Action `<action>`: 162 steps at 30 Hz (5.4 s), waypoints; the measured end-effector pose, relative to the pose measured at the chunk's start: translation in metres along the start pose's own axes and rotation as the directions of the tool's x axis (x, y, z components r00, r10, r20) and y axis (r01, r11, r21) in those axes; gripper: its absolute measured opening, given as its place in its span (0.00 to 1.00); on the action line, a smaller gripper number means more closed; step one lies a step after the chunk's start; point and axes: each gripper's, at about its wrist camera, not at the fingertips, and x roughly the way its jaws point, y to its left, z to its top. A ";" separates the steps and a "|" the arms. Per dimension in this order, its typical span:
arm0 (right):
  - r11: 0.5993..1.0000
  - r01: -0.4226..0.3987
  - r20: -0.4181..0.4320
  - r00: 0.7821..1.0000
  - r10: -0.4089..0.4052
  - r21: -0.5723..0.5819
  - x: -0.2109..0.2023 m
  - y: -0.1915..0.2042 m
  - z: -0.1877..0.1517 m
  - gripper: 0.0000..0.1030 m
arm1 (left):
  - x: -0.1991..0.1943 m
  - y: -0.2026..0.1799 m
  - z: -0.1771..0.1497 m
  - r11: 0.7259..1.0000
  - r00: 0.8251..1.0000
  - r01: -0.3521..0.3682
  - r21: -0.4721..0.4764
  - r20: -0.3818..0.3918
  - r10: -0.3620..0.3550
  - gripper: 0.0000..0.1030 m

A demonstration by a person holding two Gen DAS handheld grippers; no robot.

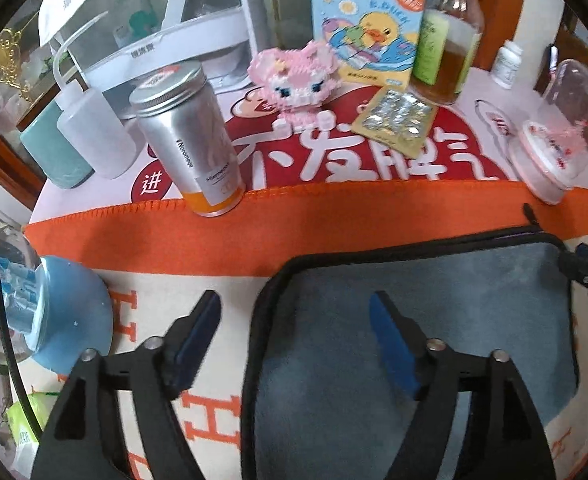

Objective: Fold towel

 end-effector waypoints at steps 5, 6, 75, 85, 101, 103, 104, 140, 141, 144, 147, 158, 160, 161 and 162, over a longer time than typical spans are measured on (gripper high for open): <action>1.000 -0.009 0.010 1.000 0.009 0.003 -0.018 0.005 -0.009 0.33 | -0.025 -0.006 -0.006 0.998 0.998 0.067 -0.003 0.003 -0.067 0.80; 1.000 -0.010 0.013 1.000 0.010 0.002 -0.022 0.006 -0.011 0.33 | -0.030 -0.008 -0.008 0.997 0.997 0.071 -0.003 0.006 -0.071 0.80; 0.988 -0.150 0.274 0.949 0.153 -0.030 -0.305 0.015 -0.247 0.64 | -0.347 -0.064 -0.264 0.995 0.964 0.082 -0.051 0.257 -0.067 0.99; 0.992 -0.129 0.254 0.959 0.126 -0.004 -0.307 0.019 -0.257 0.64 | -0.349 -0.057 -0.270 0.995 0.967 0.065 -0.081 0.250 -0.043 0.99; 0.994 -0.106 0.221 0.970 0.106 -0.012 -0.302 0.024 -0.258 0.64 | -0.342 -0.066 -0.268 0.996 0.973 0.057 -0.070 0.228 -0.039 0.99; 0.995 -0.102 0.224 0.969 0.102 -0.010 -0.303 0.023 -0.258 0.64 | -0.342 -0.067 -0.268 0.996 0.972 0.055 -0.067 0.231 -0.038 0.99; 0.995 -0.103 0.224 0.969 0.102 -0.008 -0.303 0.021 -0.258 0.64 | -0.341 -0.068 -0.267 0.996 0.972 0.055 -0.066 0.231 -0.038 0.99; 0.996 -0.093 0.207 0.975 0.087 0.016 -0.296 0.006 -0.260 0.64 | -0.336 -0.087 -0.264 0.997 0.976 0.060 -0.040 0.211 -0.050 0.99; 0.996 -0.092 0.207 0.975 0.087 0.016 -0.296 0.007 -0.259 0.64 | -0.336 -0.087 -0.263 0.997 0.976 0.060 -0.039 0.211 -0.051 0.99; 0.996 -0.092 0.204 0.975 0.087 0.017 -0.295 0.007 -0.260 0.64 | -0.335 -0.086 -0.264 0.997 0.977 0.062 -0.040 0.205 -0.053 0.99; 0.996 -0.090 0.203 0.976 0.085 0.017 -0.294 0.008 -0.260 0.64 | -0.335 -0.084 -0.264 0.997 0.977 0.065 -0.040 0.204 -0.055 0.99; 0.996 -0.091 0.199 0.976 0.086 0.012 -0.293 0.009 -0.261 0.64 | -0.333 -0.080 -0.266 0.997 0.978 0.064 -0.045 0.201 -0.053 0.99; 0.996 -0.091 0.199 0.976 0.087 0.010 -0.292 0.010 -0.261 0.64 | -0.332 -0.078 -0.266 0.997 0.978 0.063 -0.047 0.201 -0.052 0.99; 0.996 -0.091 0.199 0.976 0.087 0.010 -0.292 0.010 -0.260 0.64 | -0.332 -0.078 -0.266 0.997 0.978 0.062 -0.048 0.200 -0.052 0.99; 0.996 -0.090 0.199 0.976 0.086 0.010 -0.292 0.010 -0.260 0.64 | -0.332 -0.078 -0.266 0.997 0.978 0.063 -0.047 0.200 -0.052 0.99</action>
